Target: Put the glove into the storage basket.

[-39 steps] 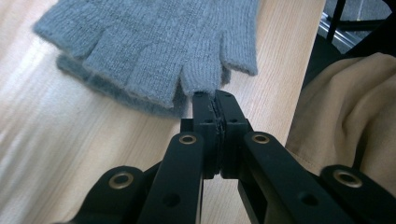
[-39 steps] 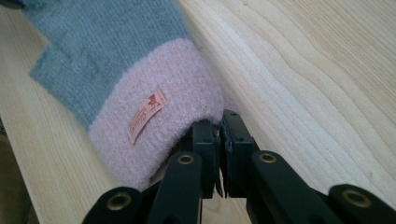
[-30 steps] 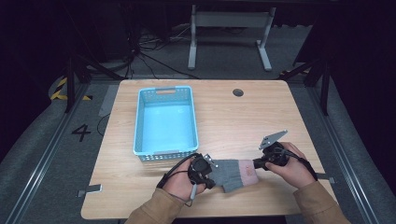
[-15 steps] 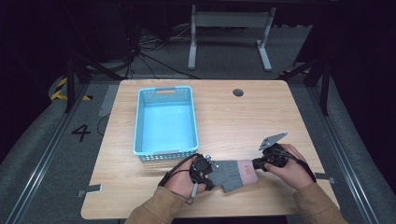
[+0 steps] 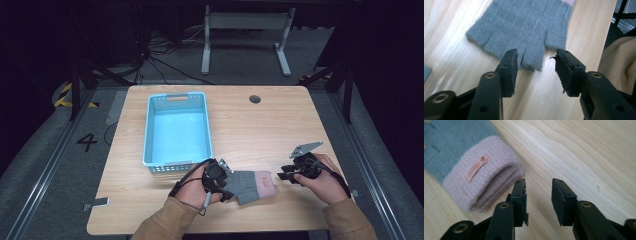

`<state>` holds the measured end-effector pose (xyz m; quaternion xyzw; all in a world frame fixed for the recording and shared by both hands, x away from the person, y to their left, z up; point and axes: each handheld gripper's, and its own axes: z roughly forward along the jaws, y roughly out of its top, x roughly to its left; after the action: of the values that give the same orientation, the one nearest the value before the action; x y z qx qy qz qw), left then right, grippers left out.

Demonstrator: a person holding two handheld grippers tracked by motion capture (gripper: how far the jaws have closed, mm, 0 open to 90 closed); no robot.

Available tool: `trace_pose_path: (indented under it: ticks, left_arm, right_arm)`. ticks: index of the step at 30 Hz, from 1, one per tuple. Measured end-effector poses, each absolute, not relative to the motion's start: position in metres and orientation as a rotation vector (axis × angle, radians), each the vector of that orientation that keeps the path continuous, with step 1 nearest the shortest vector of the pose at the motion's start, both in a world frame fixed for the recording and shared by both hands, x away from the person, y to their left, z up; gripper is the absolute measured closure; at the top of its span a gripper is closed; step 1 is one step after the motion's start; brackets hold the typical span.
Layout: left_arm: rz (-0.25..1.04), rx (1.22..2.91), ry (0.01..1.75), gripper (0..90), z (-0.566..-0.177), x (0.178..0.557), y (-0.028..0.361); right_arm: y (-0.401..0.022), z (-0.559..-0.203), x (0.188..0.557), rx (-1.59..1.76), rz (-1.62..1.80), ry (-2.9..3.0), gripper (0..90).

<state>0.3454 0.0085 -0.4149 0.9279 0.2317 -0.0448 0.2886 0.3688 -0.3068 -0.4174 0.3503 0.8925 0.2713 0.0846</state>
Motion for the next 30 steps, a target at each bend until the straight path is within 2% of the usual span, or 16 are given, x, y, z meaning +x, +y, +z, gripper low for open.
trace_pose_path:
  ticks: [2,14,15,16,20,24,30]
  left_arm:
    - [-0.110,2.454,0.629,49.8,-0.415,0.346,0.007]
    - [-0.026,2.366,0.650,38.1,-0.415,0.353,-0.003]
    - [-0.025,2.363,0.656,36.7,-0.415,0.354,-0.005]
    - [-0.017,2.361,0.665,31.5,-0.416,0.354,-0.006]
    - [0.025,2.386,0.637,27.2,-0.417,0.358,-0.011]
    - [0.059,2.419,0.616,25.9,-0.419,0.360,-0.018]
    - [0.031,2.404,0.589,23.9,-0.424,0.360,-0.031]
  right_arm:
    - [-0.310,-0.420,0.369,1.070,0.822,2.636,58.6]
    - [-0.335,-0.428,0.373,1.202,0.880,2.506,52.3]
    - [-0.336,-0.428,0.373,1.202,0.881,2.504,51.2]
    - [-0.338,-0.428,0.374,1.204,0.884,2.493,50.4]
    - [-0.341,-0.427,0.374,1.204,0.898,2.481,50.3]
    - [-0.343,-0.426,0.375,1.216,0.905,2.480,50.3]
    - [-0.343,-0.425,0.374,1.218,0.912,2.473,50.1]
